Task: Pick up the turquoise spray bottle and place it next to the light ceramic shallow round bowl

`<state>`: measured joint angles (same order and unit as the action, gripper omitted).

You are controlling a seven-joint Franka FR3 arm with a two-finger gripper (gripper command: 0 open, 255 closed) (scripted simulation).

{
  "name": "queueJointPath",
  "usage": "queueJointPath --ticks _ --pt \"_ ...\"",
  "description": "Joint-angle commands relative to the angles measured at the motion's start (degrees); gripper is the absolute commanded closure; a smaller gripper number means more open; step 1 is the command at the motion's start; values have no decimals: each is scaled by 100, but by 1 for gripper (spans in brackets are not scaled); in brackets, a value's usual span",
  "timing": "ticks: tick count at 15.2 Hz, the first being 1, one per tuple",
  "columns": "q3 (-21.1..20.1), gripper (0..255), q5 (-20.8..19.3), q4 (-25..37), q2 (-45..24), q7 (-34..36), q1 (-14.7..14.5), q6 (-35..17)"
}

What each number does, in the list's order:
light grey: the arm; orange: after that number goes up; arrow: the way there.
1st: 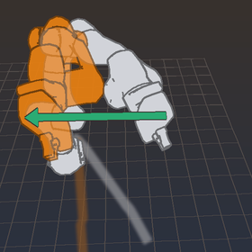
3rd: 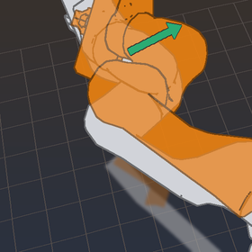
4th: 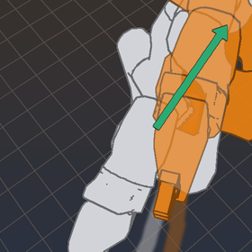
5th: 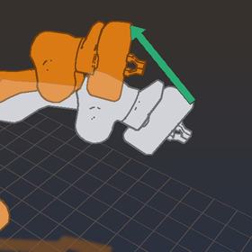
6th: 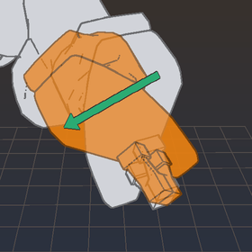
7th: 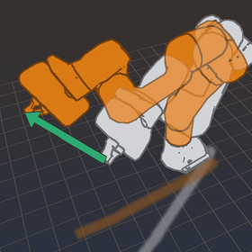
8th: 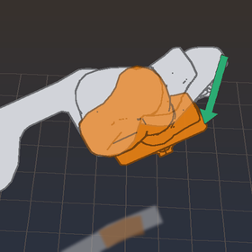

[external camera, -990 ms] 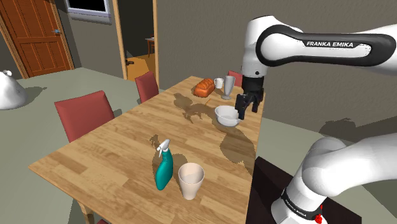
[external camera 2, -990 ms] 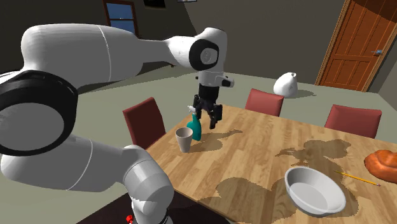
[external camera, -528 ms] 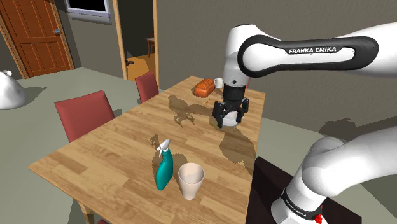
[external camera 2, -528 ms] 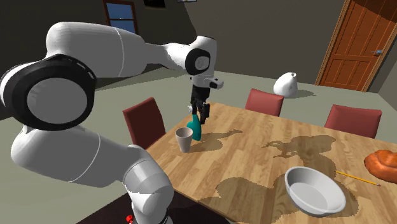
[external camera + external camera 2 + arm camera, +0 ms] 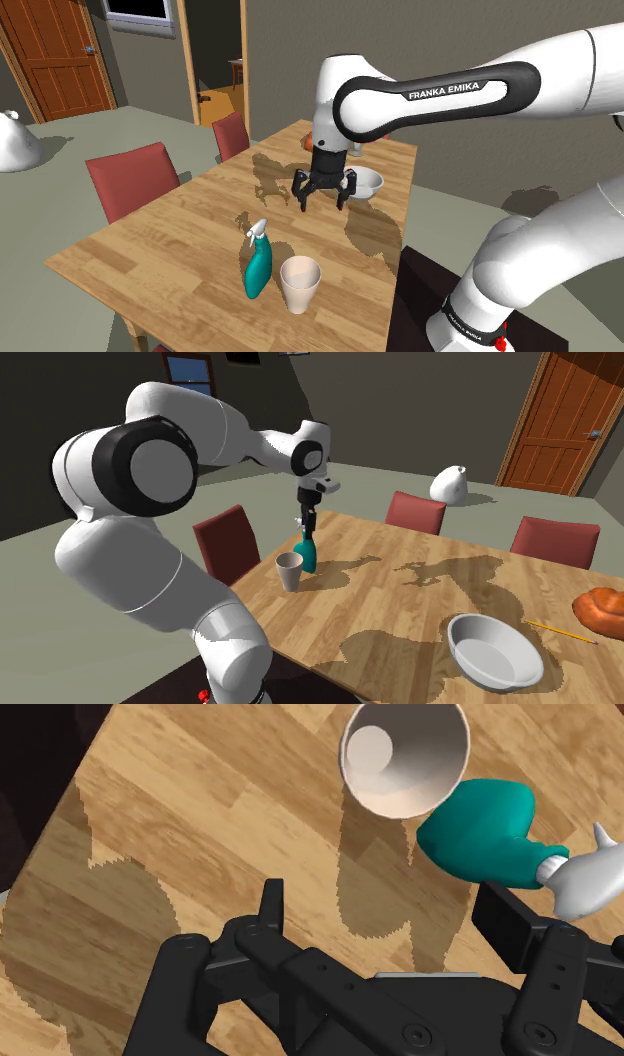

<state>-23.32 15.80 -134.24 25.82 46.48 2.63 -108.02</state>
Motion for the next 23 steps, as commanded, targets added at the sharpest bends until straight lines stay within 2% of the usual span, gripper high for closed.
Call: queueJointPath --ticks 1,5,10,17,23 --pt "-246 0 13 224 -381 547 79 -287" --pt "-685 0 -180 726 -1191 1615 246 -817" --pt "-1052 0 -761 1462 -2257 2970 362 -1316" --pt "-1100 0 -920 1187 -2549 3089 314 -1849" --pt "-1103 0 -936 1167 -2576 3101 310 -1892"
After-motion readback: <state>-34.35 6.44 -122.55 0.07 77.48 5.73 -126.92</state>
